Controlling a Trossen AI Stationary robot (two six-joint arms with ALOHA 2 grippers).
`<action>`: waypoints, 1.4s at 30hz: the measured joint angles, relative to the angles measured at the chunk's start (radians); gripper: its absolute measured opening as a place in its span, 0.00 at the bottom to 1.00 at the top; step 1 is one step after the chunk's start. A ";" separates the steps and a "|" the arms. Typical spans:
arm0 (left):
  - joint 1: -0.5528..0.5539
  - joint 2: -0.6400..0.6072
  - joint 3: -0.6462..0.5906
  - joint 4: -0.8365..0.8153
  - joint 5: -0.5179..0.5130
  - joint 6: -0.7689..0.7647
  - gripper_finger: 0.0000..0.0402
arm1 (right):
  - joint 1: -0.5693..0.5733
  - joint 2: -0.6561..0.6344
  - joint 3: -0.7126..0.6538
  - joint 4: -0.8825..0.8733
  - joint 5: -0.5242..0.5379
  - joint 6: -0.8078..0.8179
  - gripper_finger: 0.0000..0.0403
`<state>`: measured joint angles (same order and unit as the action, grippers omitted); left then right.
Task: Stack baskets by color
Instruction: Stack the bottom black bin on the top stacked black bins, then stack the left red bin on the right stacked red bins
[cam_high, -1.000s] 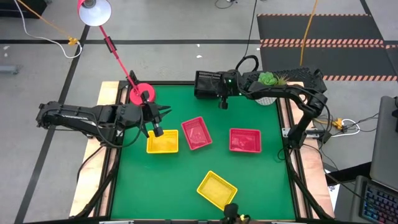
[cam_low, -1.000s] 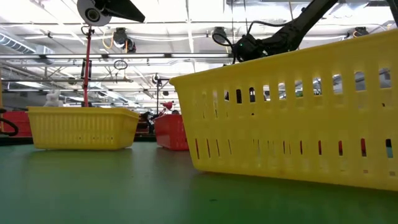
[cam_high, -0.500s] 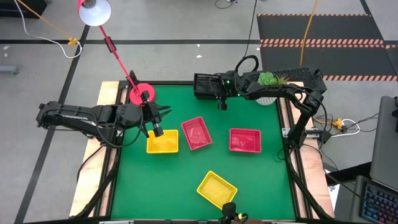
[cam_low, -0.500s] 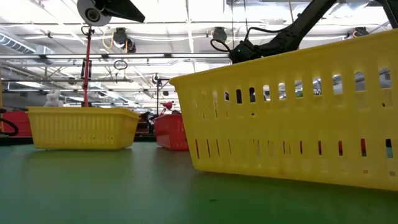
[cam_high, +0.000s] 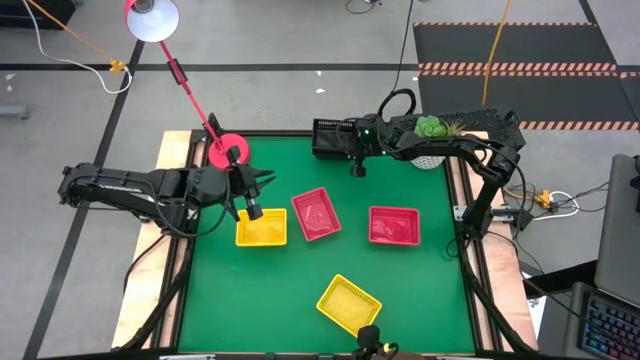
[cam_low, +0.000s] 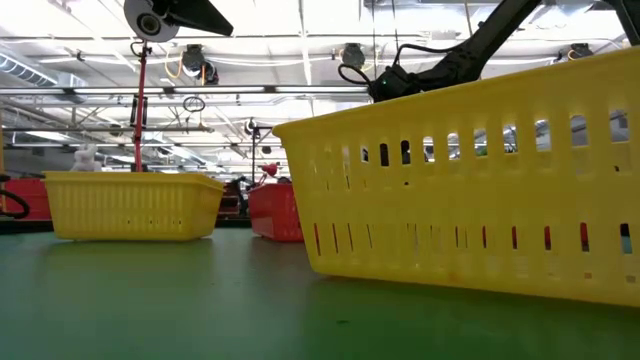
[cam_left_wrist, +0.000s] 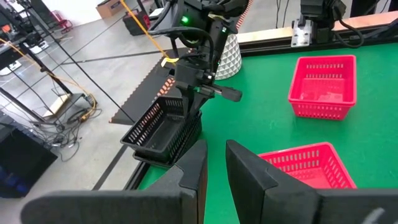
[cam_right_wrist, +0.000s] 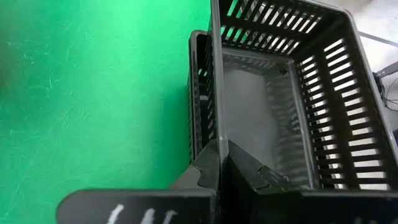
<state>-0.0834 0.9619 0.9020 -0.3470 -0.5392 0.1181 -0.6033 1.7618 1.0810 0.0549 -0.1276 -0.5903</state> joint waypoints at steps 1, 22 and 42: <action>0.000 0.000 0.000 0.000 0.000 0.000 0.15 | 0.000 0.000 0.000 -0.001 0.000 0.001 0.01; 0.000 0.000 0.000 0.000 0.000 -0.003 0.15 | 0.002 -0.002 0.000 0.008 0.025 0.014 0.20; 0.000 0.000 0.000 -0.003 0.000 0.000 0.15 | 0.148 -0.178 0.000 -0.060 0.049 0.100 0.34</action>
<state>-0.0837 0.9619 0.9020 -0.3496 -0.5396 0.1184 -0.4557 1.5834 1.0813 -0.0046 -0.0784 -0.4906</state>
